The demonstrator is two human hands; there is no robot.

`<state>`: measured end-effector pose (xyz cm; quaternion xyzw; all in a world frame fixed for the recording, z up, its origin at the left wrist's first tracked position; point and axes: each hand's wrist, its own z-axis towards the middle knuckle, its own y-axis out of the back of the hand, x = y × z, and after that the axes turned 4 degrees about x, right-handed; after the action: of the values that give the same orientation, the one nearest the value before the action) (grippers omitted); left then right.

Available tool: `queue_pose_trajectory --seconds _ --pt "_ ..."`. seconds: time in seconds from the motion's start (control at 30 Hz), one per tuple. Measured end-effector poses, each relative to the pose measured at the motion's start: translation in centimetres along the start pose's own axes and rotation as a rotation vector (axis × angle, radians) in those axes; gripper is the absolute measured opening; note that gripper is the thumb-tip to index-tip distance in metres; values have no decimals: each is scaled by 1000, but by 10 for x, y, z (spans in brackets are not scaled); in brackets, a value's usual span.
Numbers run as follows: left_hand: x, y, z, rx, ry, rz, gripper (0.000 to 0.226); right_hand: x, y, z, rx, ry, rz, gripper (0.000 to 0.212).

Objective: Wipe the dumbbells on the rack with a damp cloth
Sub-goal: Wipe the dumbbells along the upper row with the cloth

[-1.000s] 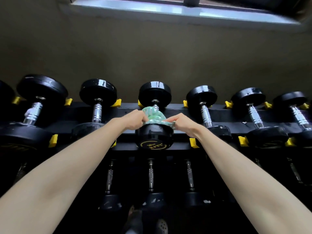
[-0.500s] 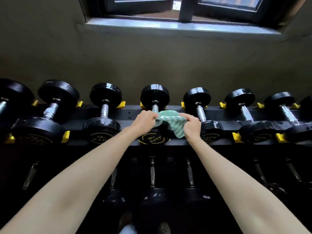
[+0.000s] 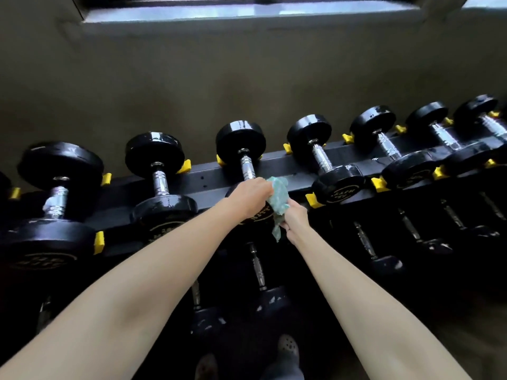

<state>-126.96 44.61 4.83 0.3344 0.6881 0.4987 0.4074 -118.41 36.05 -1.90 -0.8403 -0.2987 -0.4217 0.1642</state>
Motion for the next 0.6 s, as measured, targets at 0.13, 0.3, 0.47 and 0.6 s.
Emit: queue_pose_trajectory --seconds 0.13,0.3,0.47,0.6 --pt "21 6 -18 7 6 16 25 10 -11 -19 -91 94 7 29" --pt "41 11 -38 -8 65 -106 33 32 -16 -43 -143 246 -50 55" --pt "61 31 -61 -312 205 -408 32 58 -58 -68 -54 321 -85 49" --pt "117 54 -85 -569 363 -561 35 46 -113 -75 25 353 -213 56"
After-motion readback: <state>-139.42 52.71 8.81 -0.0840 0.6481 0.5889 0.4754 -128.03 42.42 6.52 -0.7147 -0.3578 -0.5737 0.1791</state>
